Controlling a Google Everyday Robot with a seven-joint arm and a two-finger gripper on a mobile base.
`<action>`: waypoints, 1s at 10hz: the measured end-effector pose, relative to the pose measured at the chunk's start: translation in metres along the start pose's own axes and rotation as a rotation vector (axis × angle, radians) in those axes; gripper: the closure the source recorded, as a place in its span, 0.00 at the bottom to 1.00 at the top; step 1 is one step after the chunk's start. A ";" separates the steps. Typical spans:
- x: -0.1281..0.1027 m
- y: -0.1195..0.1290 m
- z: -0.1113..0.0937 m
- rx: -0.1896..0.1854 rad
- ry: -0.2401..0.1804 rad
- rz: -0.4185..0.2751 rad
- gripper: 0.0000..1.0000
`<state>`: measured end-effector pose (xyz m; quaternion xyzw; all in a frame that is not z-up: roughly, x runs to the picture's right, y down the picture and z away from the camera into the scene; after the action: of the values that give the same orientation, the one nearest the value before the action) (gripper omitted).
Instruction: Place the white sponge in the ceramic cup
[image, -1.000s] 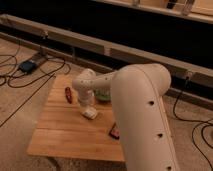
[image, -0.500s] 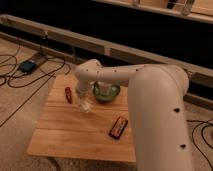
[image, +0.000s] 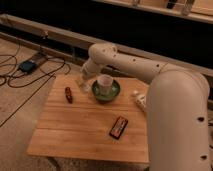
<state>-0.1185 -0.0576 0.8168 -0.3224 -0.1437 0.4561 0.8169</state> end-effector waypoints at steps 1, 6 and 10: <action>-0.009 -0.016 -0.008 0.001 -0.046 0.017 1.00; -0.016 -0.102 -0.023 0.044 -0.191 0.109 1.00; -0.003 -0.138 -0.026 0.086 -0.229 0.140 1.00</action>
<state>-0.0165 -0.1222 0.8883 -0.2422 -0.1938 0.5514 0.7745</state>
